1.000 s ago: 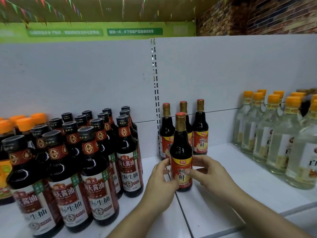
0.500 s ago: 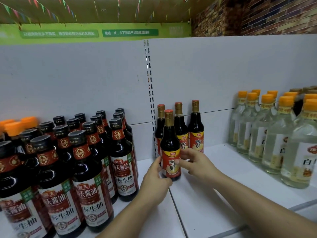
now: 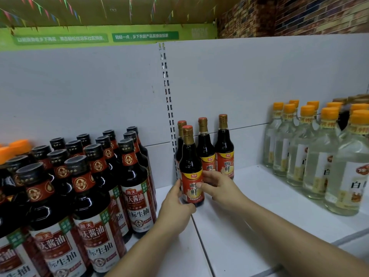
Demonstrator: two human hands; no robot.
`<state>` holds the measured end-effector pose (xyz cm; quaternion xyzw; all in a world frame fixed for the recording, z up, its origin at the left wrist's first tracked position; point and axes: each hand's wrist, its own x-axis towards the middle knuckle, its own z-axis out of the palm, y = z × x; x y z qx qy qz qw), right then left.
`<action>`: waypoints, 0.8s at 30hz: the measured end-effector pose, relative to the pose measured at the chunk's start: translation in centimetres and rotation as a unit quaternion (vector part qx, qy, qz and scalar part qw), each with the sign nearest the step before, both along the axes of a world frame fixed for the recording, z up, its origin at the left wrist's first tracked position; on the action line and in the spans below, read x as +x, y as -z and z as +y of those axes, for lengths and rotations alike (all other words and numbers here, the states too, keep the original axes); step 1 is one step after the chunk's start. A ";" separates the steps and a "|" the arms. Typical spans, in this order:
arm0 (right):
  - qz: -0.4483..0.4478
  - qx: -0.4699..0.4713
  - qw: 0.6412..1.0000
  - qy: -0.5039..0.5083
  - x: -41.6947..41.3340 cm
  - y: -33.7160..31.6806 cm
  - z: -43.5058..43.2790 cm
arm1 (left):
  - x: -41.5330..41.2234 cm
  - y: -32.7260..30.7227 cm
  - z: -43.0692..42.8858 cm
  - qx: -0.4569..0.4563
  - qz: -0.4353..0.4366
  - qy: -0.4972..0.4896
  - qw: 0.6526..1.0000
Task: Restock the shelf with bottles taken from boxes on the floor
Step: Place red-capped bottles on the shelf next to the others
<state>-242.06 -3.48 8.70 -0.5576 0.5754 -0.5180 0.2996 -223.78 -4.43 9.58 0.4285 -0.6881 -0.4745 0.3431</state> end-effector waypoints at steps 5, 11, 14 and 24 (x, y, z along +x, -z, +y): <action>0.000 -0.003 1.000 -0.004 0.2 -0.1 -0.2 | 0.1 -0.2 -0.2 -0.004 0.005 0.005 1.000; 0.003 -0.001 1.000 0.005 0.3 -0.1 -0.2 | 0.0 -0.2 0.0 -0.010 -0.003 0.005 1.000; 0.005 0.006 1.000 0.008 0.2 -0.2 -0.2 | 0.1 -0.3 0.0 -0.010 -0.008 0.012 1.000; 0.018 0.029 0.999 0.023 0.1 -0.7 0.4 | -0.2 -0.5 0.6 -0.002 -0.011 0.006 1.000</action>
